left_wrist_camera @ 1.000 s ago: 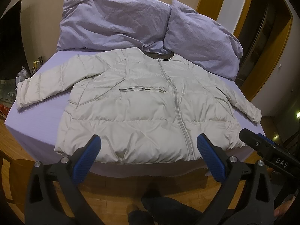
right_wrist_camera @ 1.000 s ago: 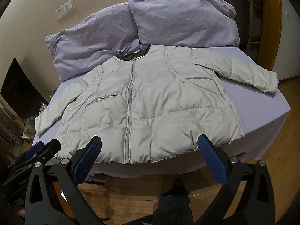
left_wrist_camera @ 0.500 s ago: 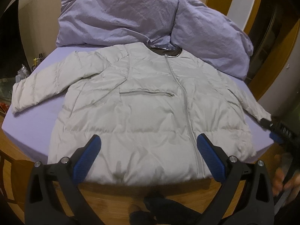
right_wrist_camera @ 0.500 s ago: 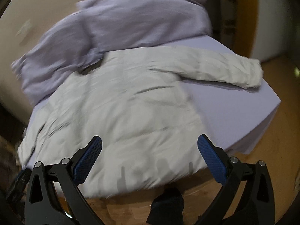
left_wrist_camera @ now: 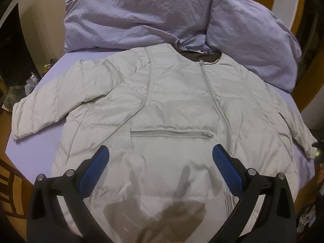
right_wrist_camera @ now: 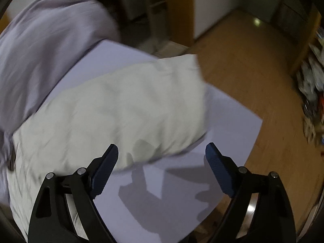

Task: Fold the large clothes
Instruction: 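Grasp the sleeve cuff with the right gripper and lift it, then lay the sleeve across the jacket body and open the right gripper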

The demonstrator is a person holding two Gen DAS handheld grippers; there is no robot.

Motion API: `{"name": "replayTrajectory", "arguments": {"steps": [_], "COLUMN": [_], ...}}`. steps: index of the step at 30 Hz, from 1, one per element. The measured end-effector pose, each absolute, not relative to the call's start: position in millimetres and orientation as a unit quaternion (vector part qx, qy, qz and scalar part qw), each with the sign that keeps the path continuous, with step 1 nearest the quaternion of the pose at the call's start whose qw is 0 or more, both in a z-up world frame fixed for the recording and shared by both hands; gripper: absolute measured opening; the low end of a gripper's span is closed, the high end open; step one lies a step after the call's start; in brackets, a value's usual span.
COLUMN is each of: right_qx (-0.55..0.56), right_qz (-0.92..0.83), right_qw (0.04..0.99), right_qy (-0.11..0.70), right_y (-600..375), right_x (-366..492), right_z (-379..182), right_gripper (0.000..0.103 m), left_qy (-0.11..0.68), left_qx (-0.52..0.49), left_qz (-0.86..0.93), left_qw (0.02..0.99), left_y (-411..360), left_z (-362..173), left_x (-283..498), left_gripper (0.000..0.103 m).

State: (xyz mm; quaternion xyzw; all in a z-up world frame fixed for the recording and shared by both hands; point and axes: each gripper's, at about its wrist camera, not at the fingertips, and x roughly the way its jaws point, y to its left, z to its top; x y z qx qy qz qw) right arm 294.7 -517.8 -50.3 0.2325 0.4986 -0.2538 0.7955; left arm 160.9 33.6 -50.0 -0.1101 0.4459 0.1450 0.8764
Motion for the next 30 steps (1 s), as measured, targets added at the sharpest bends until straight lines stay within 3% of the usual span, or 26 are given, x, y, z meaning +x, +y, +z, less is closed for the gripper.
{"name": "replayTrajectory", "arguments": {"steps": [4, 7, 8, 9, 11, 13, 17, 23, 30], "right_qx": [0.249, 0.27, 0.262, 0.25, 0.236, 0.233, 0.219, 0.16, 0.085], "right_qz": [-0.276, -0.261, -0.262, -0.251, -0.233, -0.227, -0.241, -0.211, -0.066], "right_qw": [0.772, 0.758, 0.763, 0.771, 0.78, 0.782, 0.789, 0.845, 0.891], "right_qy": [0.516, 0.533, 0.529, 0.53, 0.531, 0.532, 0.521, 0.464, 0.44], "right_y": [-542.3, -552.9, -552.5, -549.0, -546.7, -544.4, -528.8, -479.5, -318.4], "right_x": [297.7, 300.2, 304.9, 308.0, 313.0, 316.7, 320.4, 346.5, 393.4], "right_z": [-67.9, -86.6, -86.6, -86.9, -86.1, -84.5, -65.5, 0.8, 33.7], "right_gripper": [0.086, 0.073, 0.064, 0.061, 0.035, 0.025, 0.018, 0.017, 0.017], "left_qy": [0.457, 0.463, 0.465, 0.466, 0.469, 0.473, 0.475, 0.473, 0.473], "left_qx": [-0.116, -0.121, -0.121, -0.121, -0.121, -0.119, -0.117, -0.108, -0.111], "left_qz": [0.163, 0.175, 0.178, 0.18, 0.183, 0.186, 0.185, 0.173, 0.156], "left_qw": [0.867, 0.86, 0.859, 0.858, 0.855, 0.853, 0.852, 0.857, 0.86], "left_y": [37.4, 41.1, 42.6, 43.4, 46.1, 48.7, 57.9, 80.1, 113.8], "left_z": [-56.7, -61.7, -63.3, -64.7, -67.4, -70.1, -72.8, -69.7, -66.4], "left_x": [173.4, 178.9, 180.3, 181.0, 182.6, 184.0, 186.4, 184.6, 176.9], "left_gripper": [0.101, 0.101, 0.101, 0.101, 0.101, 0.101, 0.101, 0.101, 0.101]}}
